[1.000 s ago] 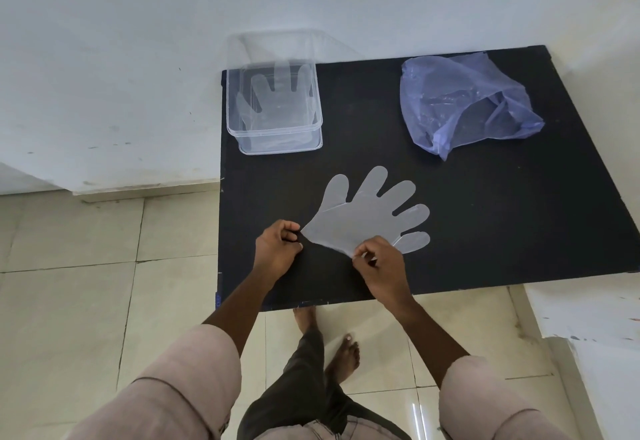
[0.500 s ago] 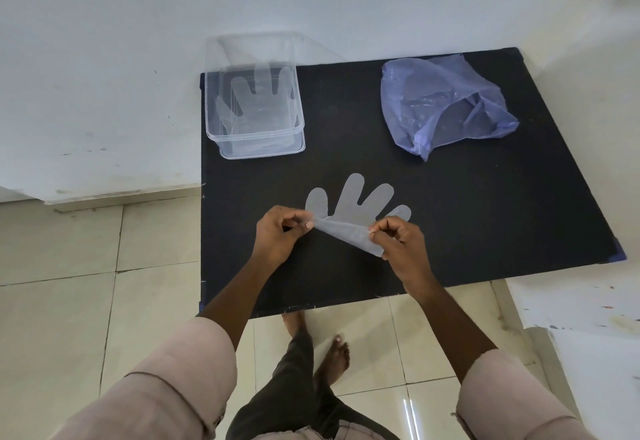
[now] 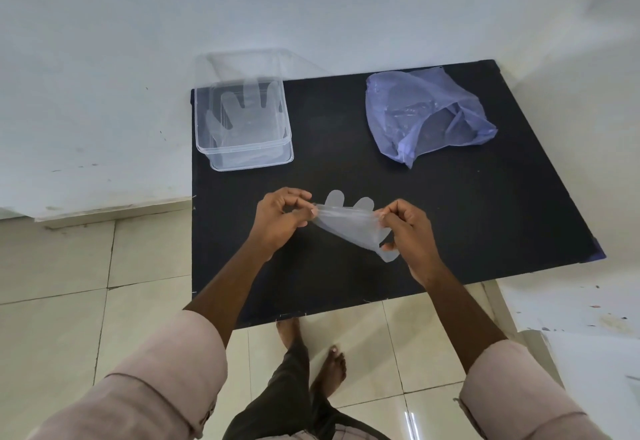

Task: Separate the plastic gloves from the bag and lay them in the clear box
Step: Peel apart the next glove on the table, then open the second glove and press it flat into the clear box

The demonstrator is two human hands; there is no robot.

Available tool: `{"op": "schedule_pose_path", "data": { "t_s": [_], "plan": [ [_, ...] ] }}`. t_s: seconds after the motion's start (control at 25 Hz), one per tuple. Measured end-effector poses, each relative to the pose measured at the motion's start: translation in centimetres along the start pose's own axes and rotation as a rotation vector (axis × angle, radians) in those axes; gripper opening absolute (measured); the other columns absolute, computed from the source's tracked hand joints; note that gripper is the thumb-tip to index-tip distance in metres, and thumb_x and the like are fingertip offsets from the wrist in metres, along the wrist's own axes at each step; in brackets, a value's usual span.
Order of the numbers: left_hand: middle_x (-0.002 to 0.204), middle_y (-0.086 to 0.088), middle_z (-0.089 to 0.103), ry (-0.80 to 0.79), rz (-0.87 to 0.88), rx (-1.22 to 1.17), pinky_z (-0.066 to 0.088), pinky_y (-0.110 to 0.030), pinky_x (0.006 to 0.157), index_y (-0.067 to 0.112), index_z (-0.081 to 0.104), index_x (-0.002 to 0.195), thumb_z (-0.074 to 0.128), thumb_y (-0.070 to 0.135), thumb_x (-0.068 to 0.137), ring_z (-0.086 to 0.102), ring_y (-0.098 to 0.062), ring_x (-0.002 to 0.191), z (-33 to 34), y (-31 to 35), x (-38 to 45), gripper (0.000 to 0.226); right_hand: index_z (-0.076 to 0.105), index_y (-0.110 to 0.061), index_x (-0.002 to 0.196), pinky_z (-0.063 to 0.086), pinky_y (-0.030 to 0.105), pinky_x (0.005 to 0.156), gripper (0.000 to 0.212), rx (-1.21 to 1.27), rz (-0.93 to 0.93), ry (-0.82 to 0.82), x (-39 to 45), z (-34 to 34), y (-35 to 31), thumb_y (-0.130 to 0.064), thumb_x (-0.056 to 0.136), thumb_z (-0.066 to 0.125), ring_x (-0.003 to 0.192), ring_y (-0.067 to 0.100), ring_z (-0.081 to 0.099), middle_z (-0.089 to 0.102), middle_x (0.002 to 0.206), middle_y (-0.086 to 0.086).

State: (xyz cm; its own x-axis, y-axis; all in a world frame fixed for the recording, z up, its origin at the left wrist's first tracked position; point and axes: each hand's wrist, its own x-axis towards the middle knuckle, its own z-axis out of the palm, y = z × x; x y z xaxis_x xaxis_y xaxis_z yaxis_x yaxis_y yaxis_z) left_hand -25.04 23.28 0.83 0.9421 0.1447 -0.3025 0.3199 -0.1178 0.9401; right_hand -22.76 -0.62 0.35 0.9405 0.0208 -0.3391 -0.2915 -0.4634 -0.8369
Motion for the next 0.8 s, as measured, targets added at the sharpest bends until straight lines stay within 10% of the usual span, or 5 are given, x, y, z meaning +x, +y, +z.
{"op": "schedule_pose_path", "data": {
  "t_s": [0.28,0.52,0.8],
  "plan": [
    [0.098,-0.007,0.075,-0.077,0.017,-0.194,0.061,-0.035,0.066,0.009,0.065,0.065,0.056,-0.002,0.087,0.07,-0.025,0.088,1.3,3.0,-0.3,0.027,0.053,-0.016,0.081,0.062,0.035,0.059,0.018,0.188,-0.059,-0.022,-0.3,-1.6,-2.4,-0.01,0.095,0.045,0.093,0.028,0.068,0.065,0.096,0.012],
    [0.087,-0.018,0.077,-0.103,0.04,-0.256,0.061,-0.031,0.067,0.008,0.058,0.075,0.052,0.006,0.094,0.075,-0.03,0.081,2.2,4.9,-1.2,0.02,0.048,-0.018,0.081,0.061,0.036,0.068,0.019,0.381,-0.113,-0.085,-1.2,-2.9,-4.3,-0.01,0.095,0.038,0.081,0.03,0.075,0.076,0.089,0.017],
    [0.087,-0.016,0.076,-0.093,0.027,-0.212,0.06,-0.028,0.065,0.01,0.06,0.08,0.053,0.011,0.096,0.075,-0.025,0.077,2.4,8.0,-1.9,0.017,0.068,-0.006,0.098,0.059,0.028,0.069,0.02,0.387,-0.131,-0.213,-1.5,-5.4,-6.2,-0.01,0.079,0.071,0.084,0.028,0.075,0.078,0.086,0.014]
  ]
}}
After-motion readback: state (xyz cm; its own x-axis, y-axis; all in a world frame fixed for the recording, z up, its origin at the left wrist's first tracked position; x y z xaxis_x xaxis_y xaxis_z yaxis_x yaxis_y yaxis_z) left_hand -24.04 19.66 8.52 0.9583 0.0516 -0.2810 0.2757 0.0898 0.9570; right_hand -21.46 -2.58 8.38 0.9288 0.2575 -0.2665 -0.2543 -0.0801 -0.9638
